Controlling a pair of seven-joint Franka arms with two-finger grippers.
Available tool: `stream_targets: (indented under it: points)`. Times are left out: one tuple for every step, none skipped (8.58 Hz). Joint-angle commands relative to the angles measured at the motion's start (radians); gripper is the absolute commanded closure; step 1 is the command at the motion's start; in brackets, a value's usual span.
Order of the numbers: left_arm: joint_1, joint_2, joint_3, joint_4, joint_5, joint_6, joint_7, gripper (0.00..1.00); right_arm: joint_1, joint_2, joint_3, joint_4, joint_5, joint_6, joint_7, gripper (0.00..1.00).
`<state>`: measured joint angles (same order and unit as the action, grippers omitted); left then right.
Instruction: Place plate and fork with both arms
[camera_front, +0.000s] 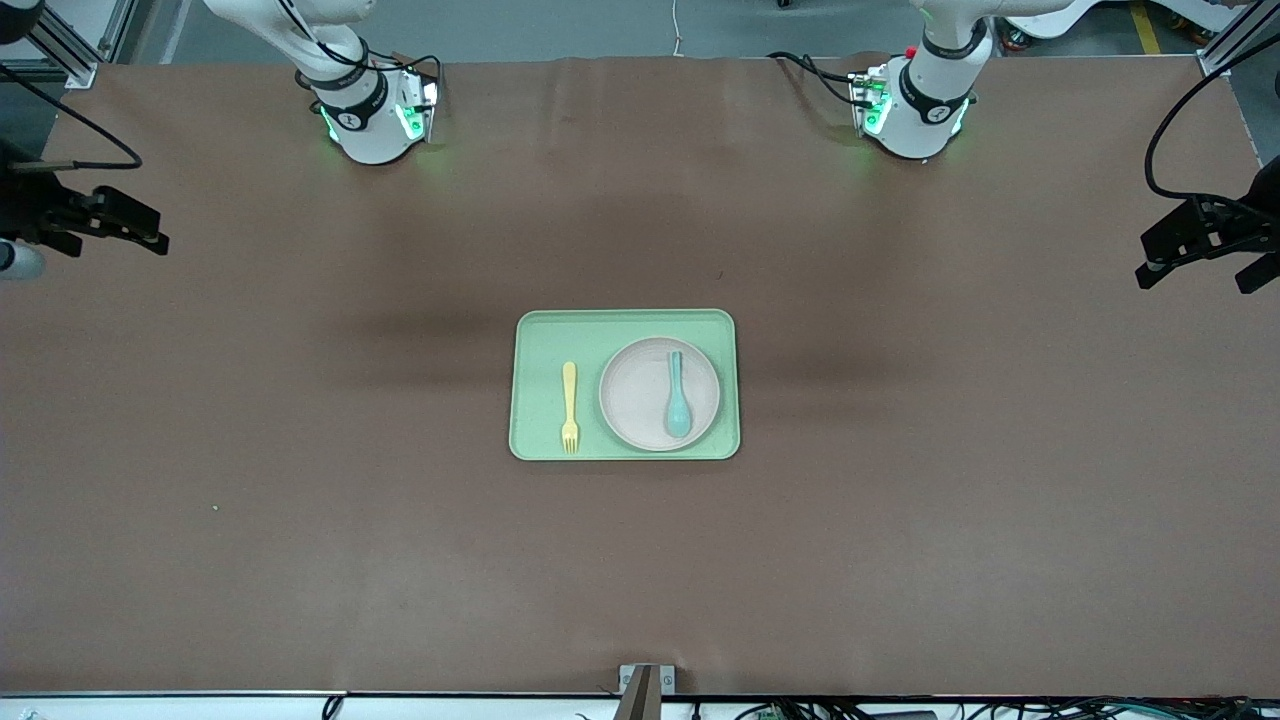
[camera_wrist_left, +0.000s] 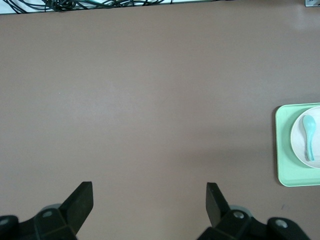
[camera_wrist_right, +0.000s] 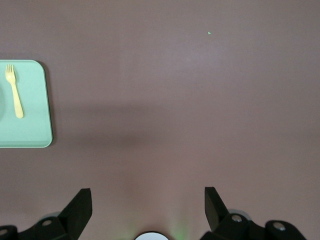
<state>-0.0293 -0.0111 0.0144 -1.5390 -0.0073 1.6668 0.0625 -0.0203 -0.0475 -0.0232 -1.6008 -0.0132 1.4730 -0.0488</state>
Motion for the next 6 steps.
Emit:
stream_targets:
  points:
    - [0.003, -0.006, -0.007, 0.01, 0.02, -0.002, 0.002, 0.01, -0.035, 0.0, 0.019, 0.063, -0.014, -0.006, -0.011, 0.0]
    - [0.003, -0.006, -0.007, 0.01, 0.02, -0.001, 0.002, 0.01, -0.033, 0.014, 0.019, 0.076, -0.008, -0.002, -0.013, 0.01]
    - [0.003, -0.006, -0.007, 0.01, 0.02, -0.002, 0.002, 0.01, -0.03, 0.018, 0.02, 0.079, -0.002, 0.006, -0.014, 0.0]
    - [0.003, -0.006, -0.007, 0.01, 0.02, -0.001, 0.002, 0.01, -0.027, 0.024, 0.02, 0.078, -0.001, 0.023, -0.014, 0.0]
    - [0.003, -0.006, -0.007, 0.01, 0.02, -0.002, 0.002, 0.01, -0.021, 0.029, 0.022, 0.078, -0.002, 0.026, -0.013, 0.0]
    - [0.003, -0.006, -0.007, 0.01, 0.02, -0.001, 0.002, 0.01, -0.021, 0.031, 0.023, 0.078, -0.001, 0.024, -0.01, 0.01]
